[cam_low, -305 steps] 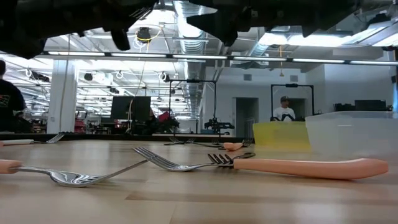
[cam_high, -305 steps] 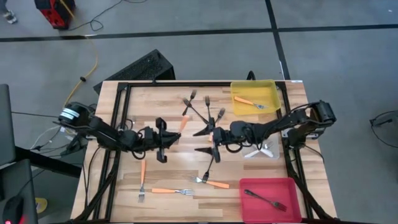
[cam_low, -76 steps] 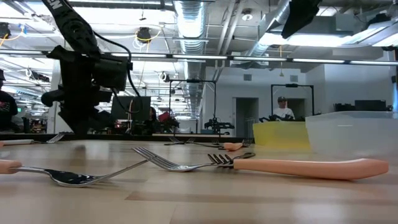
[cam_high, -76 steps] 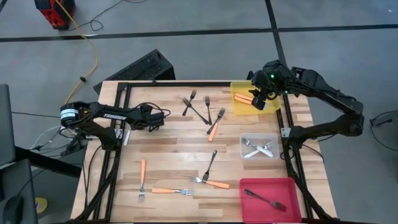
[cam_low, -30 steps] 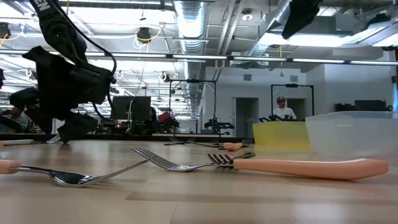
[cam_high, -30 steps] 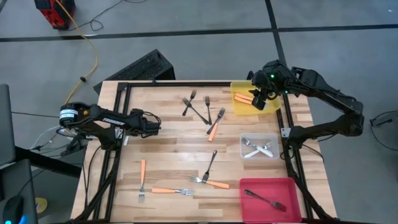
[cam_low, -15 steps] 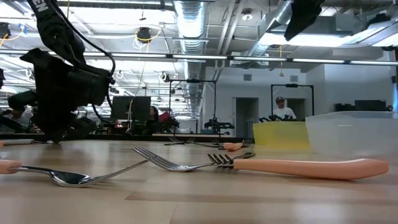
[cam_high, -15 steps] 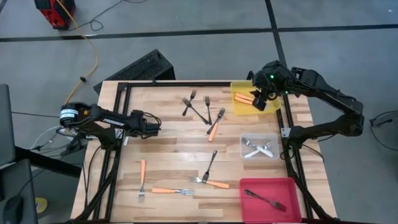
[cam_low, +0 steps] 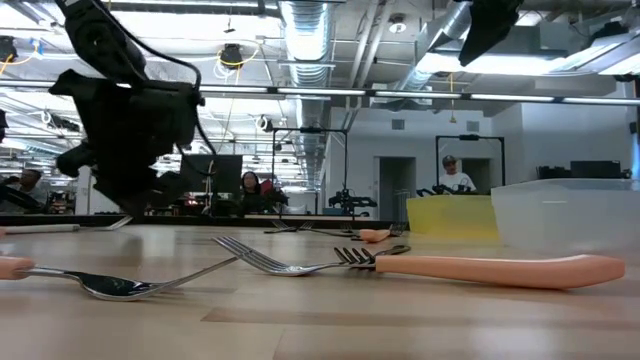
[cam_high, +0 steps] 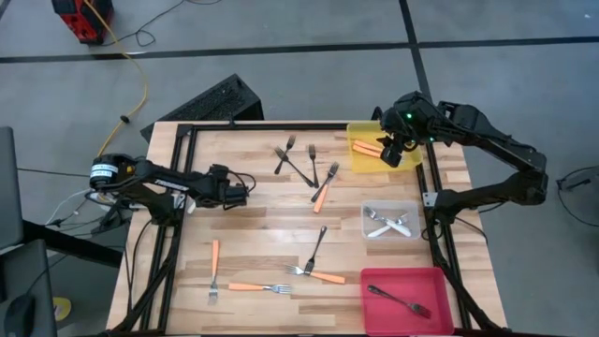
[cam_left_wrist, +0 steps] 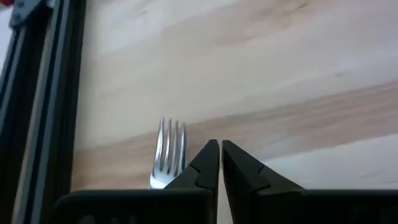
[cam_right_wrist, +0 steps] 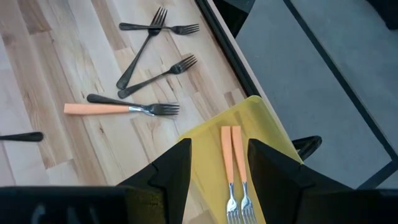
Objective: Sort silverware by color (type)
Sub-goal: Put the white fork into the transparent bin
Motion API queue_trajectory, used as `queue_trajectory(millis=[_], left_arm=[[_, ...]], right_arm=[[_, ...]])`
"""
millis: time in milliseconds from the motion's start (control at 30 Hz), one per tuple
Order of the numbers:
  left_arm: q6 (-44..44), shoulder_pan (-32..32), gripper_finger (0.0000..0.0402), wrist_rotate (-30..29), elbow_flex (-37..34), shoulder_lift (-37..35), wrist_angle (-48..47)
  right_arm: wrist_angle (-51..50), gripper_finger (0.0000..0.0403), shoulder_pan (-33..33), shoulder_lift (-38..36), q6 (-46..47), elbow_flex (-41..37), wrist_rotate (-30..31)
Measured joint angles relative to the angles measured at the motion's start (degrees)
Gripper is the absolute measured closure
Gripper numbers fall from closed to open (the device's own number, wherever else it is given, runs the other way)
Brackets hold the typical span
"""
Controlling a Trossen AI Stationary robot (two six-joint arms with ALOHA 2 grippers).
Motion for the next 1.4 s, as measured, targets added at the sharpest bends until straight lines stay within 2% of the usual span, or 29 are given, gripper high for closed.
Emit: queue_trajectory(millis=[167,500,667,867,1300,1400], left_arm=[[5.35,-0.03,0.0356,0.18,1.34,-0.02,0.04],[7.67,-0.01,0.0211,-4.22,1.37,-0.04,1.06],[4.52,-0.01,0.0151,-7.95,0.47,-0.04,1.03],[0.16,0.23,0.0141,-8.35,-1.12,1.84,0.79],[-11.50,-0.65,0.0141,-10.05,-0.99,14.29,0.76],[-14.03,-1.95,0.0155,-9.73,-0.99,16.02,0.68]], right_arm=[[0.04,0.0219,0.00,-0.01,0.00,0.00,0.00],[0.04,0.0219,0.00,-0.01,0.00,0.00,0.00],[0.05,0.0219,0.01,0.00,0.00,0.00,0.00],[0.04,0.0219,0.01,0.00,0.00,0.00,0.00],[0.02,0.0219,0.00,0.00,0.44,0.00,0.01],[-0.02,0.0219,0.00,0.00,0.46,0.00,0.02]])
